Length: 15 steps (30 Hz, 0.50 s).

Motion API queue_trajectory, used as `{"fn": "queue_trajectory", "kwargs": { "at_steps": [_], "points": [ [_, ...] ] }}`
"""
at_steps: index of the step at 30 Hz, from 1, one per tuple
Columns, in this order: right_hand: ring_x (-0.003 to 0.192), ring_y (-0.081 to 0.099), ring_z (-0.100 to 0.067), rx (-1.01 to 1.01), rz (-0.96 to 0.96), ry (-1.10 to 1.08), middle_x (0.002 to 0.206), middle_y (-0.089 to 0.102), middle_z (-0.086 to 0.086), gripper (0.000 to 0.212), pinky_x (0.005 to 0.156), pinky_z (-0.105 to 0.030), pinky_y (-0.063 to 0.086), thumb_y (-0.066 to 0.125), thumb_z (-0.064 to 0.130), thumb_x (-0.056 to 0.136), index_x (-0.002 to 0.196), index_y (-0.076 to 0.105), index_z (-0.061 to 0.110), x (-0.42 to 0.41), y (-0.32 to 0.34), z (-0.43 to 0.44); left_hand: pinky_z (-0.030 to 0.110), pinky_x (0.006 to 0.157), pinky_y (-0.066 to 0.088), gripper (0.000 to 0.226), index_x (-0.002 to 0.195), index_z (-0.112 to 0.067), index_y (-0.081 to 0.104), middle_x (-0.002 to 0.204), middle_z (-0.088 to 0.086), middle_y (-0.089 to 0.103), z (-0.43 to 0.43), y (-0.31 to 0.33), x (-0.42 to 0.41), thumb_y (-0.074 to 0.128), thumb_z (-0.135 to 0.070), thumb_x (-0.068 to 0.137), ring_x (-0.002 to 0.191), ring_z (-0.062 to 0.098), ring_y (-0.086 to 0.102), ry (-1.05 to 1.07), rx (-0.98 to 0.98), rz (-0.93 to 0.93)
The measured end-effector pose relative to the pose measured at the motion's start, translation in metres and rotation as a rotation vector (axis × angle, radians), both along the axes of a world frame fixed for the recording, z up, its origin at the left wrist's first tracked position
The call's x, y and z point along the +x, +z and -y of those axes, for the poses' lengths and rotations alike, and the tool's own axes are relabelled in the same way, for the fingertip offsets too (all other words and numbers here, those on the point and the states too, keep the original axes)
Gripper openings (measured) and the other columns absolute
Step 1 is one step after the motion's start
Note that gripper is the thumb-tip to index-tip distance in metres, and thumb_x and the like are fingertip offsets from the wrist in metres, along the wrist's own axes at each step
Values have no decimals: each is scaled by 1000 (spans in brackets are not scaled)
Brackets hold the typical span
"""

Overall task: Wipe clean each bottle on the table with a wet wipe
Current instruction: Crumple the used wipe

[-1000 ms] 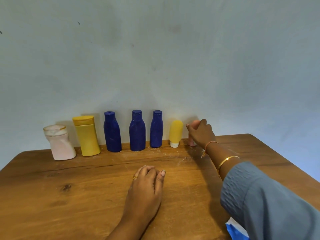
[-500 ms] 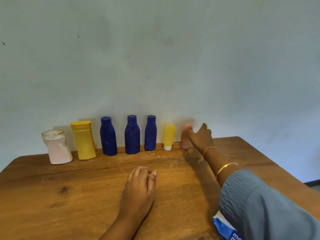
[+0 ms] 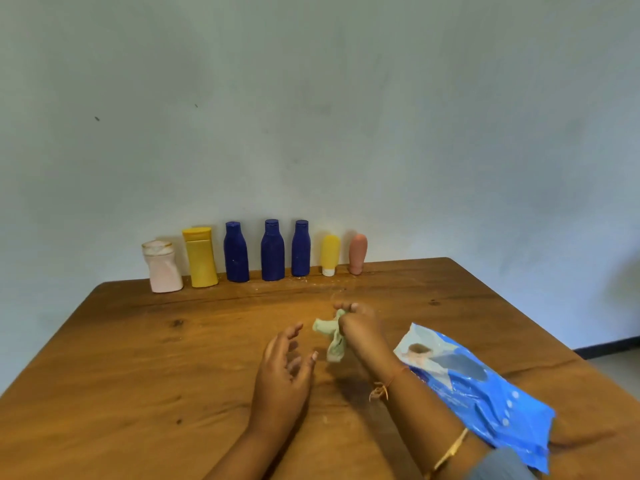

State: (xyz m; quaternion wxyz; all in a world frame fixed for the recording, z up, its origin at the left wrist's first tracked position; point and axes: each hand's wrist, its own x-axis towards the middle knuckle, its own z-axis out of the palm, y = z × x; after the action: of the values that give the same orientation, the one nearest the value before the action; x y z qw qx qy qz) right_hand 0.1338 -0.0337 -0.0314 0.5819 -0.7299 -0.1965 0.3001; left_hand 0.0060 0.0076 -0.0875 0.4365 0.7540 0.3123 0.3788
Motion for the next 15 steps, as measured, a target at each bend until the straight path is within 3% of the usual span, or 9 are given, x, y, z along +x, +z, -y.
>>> {"fn": "queue_trajectory", "kwargs": {
  "at_steps": [3,7,10,15],
  "points": [
    [80,61,-20,51,-79,48,94,64,-7,37,77,-37,51,40,-4,86,113,59,12,-41,0,22,10,77,49,70,125,-50,35,123,-18,45,24,6,-21,66,-6,82,109,3,53,-58,-108,56],
    [90,66,-26,99,-104,99,101,67,-15,37,87,-44,53,43,-1,85,118,56,9,-84,2,40,9,76,50,73,126,-52,36,119,-17,52,39,17,-53,66,-3,81,102,1,59,-66,-84,30],
    [94,66,-26,129,-133,137,107,65,-14,36,89,-47,52,47,3,86,120,54,10,-108,8,49,9,77,48,59,125,-39,48,113,-11,58,42,28,-76,67,-6,80,99,2,60,20,-30,-3],
    [92,63,-22,124,-108,267,102,67,-12,22,85,-40,51,46,5,89,105,60,11,-149,20,59,10,67,45,22,98,-33,64,97,-9,66,48,44,-122,66,-17,83,86,0,60,180,16,-31]
  ]
}}
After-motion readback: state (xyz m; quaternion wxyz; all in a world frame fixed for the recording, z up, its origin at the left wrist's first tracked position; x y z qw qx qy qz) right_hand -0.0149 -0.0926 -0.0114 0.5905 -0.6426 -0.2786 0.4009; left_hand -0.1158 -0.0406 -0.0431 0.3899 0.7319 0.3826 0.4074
